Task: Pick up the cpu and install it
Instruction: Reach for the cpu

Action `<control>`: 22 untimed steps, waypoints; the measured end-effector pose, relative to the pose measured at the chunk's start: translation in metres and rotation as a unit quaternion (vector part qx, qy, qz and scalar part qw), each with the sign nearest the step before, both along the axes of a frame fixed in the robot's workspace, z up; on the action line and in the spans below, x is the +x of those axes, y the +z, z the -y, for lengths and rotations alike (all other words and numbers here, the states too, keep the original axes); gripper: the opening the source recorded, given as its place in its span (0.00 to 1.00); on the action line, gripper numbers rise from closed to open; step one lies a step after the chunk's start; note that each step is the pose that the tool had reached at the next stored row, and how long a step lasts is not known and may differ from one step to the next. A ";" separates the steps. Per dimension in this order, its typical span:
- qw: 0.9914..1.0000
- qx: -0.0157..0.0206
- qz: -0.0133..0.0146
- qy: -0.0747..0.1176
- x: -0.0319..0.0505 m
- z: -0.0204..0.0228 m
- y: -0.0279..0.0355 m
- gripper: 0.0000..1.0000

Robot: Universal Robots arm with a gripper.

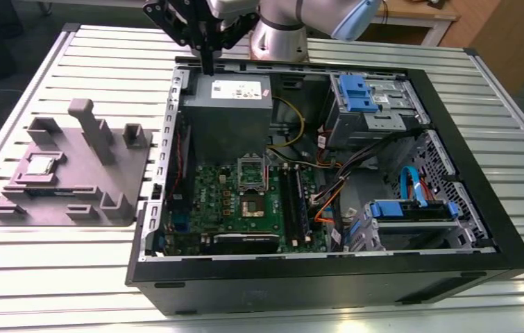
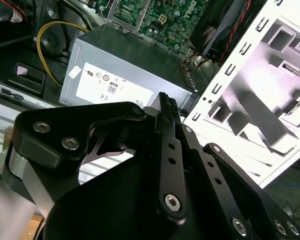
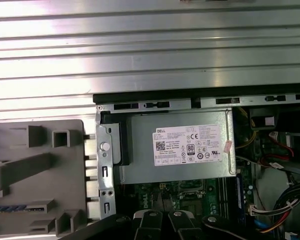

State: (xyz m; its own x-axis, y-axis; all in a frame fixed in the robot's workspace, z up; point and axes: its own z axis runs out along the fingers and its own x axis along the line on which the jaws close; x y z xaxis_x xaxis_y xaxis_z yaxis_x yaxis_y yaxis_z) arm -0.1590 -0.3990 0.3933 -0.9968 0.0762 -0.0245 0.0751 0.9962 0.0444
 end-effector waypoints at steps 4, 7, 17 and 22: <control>1.000 0.000 0.000 0.000 -0.0022 0.0000 0.0000 0.10; 1.000 0.000 0.000 0.000 -0.0038 0.0000 0.0000 0.10; 1.000 0.000 0.000 0.000 -0.0080 0.0000 0.0000 0.10; 1.000 0.000 0.000 0.000 -0.0101 0.0000 0.0000 0.10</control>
State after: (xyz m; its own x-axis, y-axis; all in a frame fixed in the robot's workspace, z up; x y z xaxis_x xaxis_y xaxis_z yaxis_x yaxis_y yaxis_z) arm -0.1691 -0.3989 0.3934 -0.9968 0.0762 -0.0245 0.0751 0.9962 0.0443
